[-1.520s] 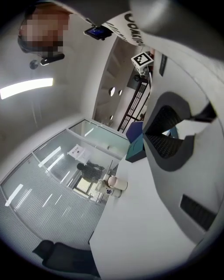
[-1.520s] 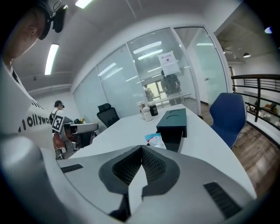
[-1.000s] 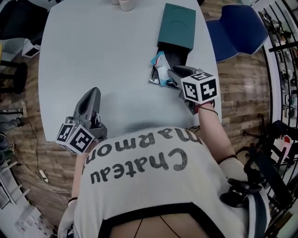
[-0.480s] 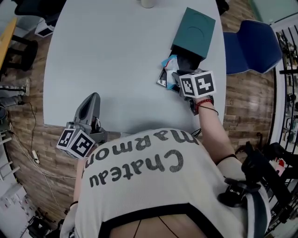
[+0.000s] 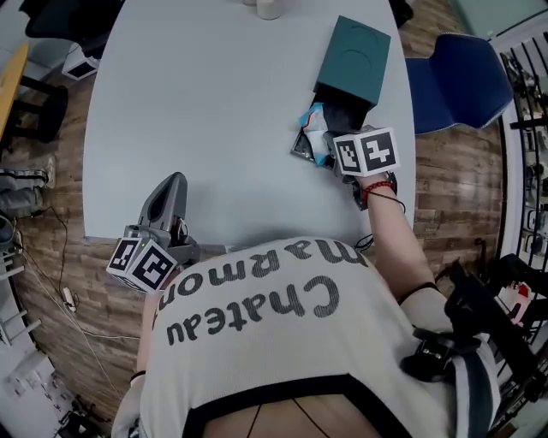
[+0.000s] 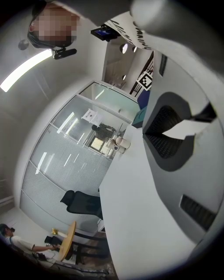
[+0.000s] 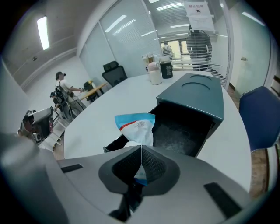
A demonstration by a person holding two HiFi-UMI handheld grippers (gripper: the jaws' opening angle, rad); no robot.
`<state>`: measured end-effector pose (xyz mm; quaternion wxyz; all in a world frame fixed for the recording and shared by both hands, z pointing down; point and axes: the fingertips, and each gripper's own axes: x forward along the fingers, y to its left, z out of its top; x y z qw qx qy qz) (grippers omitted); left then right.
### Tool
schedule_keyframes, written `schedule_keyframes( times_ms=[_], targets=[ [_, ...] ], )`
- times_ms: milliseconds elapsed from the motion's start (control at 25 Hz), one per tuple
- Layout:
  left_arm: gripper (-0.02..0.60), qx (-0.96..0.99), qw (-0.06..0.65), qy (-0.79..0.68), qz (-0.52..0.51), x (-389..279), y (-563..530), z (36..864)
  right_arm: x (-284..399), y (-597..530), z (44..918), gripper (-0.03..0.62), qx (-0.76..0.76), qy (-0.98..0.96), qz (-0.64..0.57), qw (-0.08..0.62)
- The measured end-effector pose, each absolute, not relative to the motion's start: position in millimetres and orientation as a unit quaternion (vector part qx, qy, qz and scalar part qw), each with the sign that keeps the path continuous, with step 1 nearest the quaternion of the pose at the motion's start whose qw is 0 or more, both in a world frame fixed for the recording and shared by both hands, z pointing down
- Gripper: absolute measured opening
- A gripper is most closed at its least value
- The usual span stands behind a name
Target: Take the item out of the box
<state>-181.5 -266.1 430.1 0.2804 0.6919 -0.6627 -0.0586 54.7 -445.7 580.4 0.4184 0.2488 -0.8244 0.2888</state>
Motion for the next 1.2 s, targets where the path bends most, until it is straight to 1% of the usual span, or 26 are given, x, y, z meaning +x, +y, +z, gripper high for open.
schedule_keyframes(
  times_ms=[200, 480, 600, 840, 1080, 1200],
  targets=[
    [-0.011, 0.699, 0.276, -0.657, -0.062, -195.1, -247.2, 430.6, 59.0, -443.5, 572.8, 0.003, 0.284, -0.824, 0.280, 0.403],
    [-0.011, 0.708, 0.269, -0.649, -0.075, -227.3, -216.5, 424.3, 59.8, -435.1, 539.2, 0.002, 0.347, -0.824, 0.281, 0.347],
    [-0.011, 0.718, 0.261, -0.639, -0.086, -239.2, -207.1, 418.7, 53.7, -424.6, 519.4, 0.002, 0.368, -0.836, 0.269, 0.304],
    [-0.011, 0.742, 0.255, -0.615, -0.074, -255.5, -189.0, 417.5, 30.3, -390.6, 462.9, 0.002, 0.380, -0.871, 0.255, 0.175],
    [-0.011, 0.776, 0.251, -0.574, -0.072, -261.5, -176.6, 413.4, 4.0, -320.7, 423.1, 0.002, 0.364, -0.893, 0.250, 0.091],
    [-0.011, 0.801, 0.247, -0.542, -0.062, -250.0, -171.6, 413.2, 6.2, -282.7, 416.9, 0.002, 0.372, -0.890, 0.256, 0.066]
  ],
)
